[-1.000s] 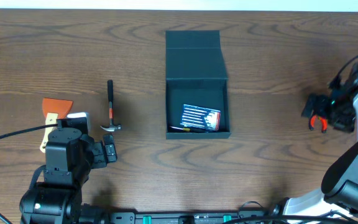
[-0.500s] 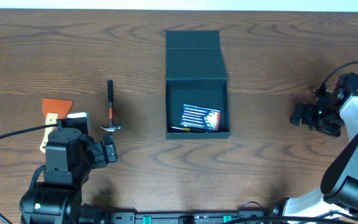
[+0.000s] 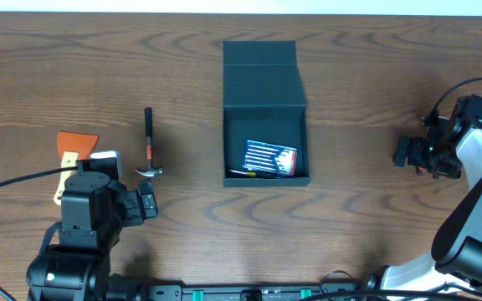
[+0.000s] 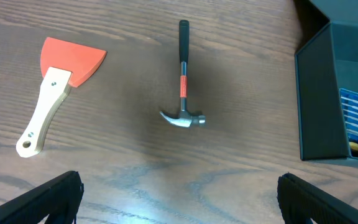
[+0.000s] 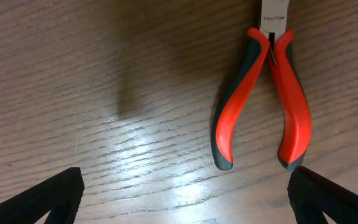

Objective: Pack container
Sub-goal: 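Lower and grasp the red-black pliers handles with the right gripper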

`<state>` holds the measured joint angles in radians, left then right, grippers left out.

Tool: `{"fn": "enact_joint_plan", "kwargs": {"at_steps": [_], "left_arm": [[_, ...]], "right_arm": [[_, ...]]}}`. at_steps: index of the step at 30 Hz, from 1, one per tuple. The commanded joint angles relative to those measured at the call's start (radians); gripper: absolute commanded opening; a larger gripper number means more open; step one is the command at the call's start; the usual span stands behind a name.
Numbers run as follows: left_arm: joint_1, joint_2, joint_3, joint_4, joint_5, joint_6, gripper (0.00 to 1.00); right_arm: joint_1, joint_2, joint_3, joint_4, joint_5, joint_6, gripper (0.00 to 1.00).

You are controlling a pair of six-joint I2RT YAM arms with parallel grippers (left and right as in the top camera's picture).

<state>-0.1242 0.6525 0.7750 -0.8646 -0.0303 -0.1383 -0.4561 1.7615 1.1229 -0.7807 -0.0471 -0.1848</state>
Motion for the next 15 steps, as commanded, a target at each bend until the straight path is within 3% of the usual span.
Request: {"fn": "enact_joint_plan", "kwargs": {"at_steps": [1,15], "left_arm": [[0.006,0.000,0.016,-0.002,-0.004,-0.010,0.99],[0.006,0.000,0.016,-0.002,-0.004,-0.044,0.98]], "right_arm": [[0.005,0.040,0.031,-0.008,0.018,-0.003,0.98],[0.005,0.131,0.095,-0.010,0.016,0.004,0.99]]}}
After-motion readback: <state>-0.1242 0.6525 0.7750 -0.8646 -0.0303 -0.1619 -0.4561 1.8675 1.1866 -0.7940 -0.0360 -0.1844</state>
